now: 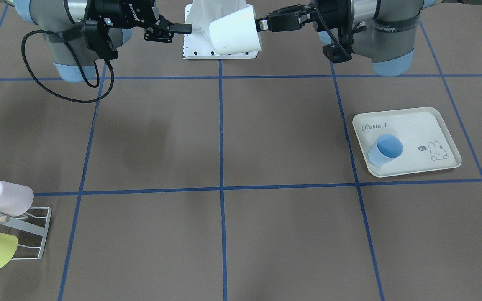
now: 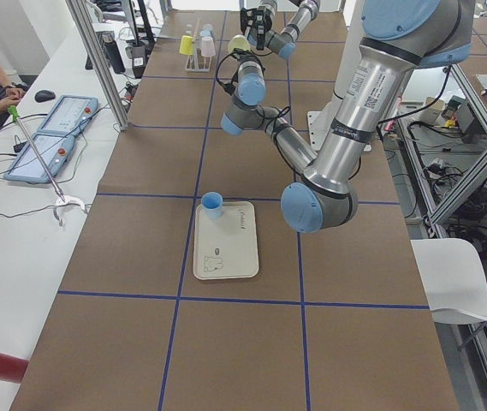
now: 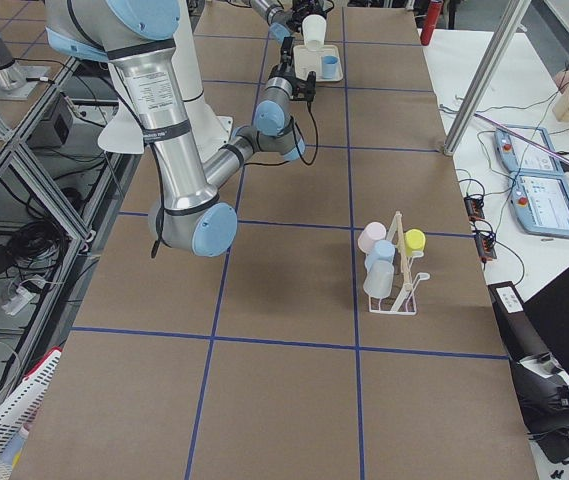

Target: Transfer IKEA cup to right arm and place on rack

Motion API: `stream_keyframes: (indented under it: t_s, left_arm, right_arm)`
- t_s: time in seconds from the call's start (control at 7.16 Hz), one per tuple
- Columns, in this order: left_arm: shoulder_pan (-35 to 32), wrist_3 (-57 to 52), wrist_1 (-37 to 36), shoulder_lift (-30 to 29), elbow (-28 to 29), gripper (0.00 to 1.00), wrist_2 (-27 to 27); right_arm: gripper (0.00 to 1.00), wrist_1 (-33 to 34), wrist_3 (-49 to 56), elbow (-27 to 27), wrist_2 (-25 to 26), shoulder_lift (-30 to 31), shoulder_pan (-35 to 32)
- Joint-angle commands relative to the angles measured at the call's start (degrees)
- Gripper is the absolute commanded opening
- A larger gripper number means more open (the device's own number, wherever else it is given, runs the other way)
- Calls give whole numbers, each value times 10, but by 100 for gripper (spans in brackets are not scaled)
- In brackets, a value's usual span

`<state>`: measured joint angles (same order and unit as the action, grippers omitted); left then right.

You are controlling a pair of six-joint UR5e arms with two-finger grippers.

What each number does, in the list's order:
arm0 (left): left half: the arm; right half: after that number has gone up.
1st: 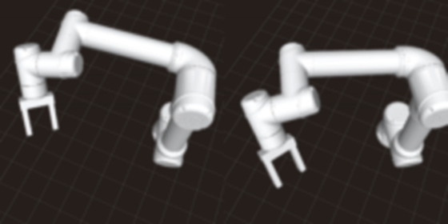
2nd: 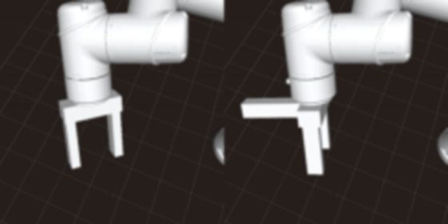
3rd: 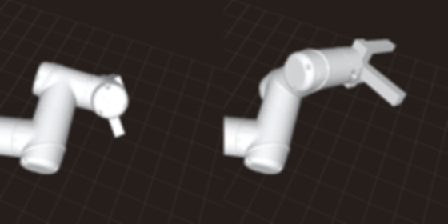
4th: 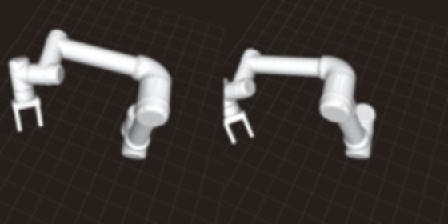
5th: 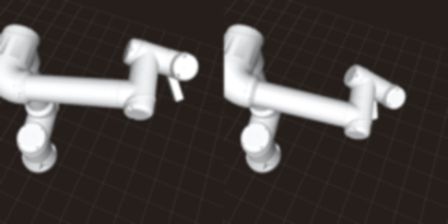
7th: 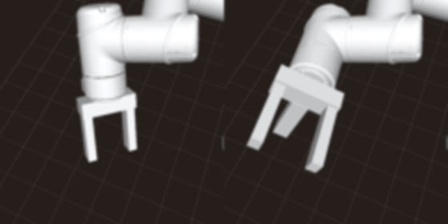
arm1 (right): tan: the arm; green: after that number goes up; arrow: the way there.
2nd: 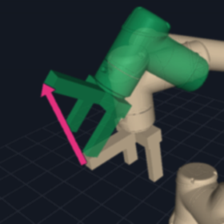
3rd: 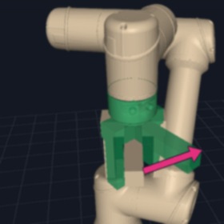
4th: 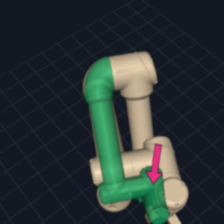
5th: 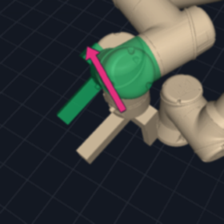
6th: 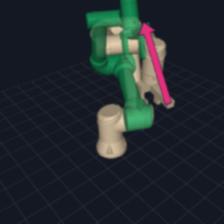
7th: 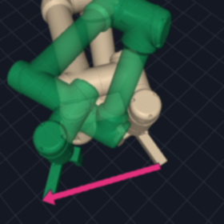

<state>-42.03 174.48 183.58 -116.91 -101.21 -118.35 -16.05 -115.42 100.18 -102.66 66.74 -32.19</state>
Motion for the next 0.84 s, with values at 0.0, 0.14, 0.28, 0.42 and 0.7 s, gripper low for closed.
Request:
stream_keyframes:
  t_s: [0.0, 0.14, 0.28, 0.42, 0.7]
  left_arm:
    - [17, 43, 10, -14, -3, 0, 5]
    - [26, 43, 8, -18, -2, 0, 4]
    - [34, 43, 7, -18, -4, 0, 5]
    - [44, 43, 7, -19, -4, 0, 5]
    - [48, 43, 7, -19, -6, 0, 5]
  right_arm:
    - [93, 0, 0, -4, 16, -14, 12]
    - [93, 0, 0, -4, 17, -17, 12]
    - [93, 1, 0, -4, 18, -18, 12]
    - [93, 1, 0, -4, 19, -19, 12]
    - [88, 1, 0, -4, 19, -20, 12]
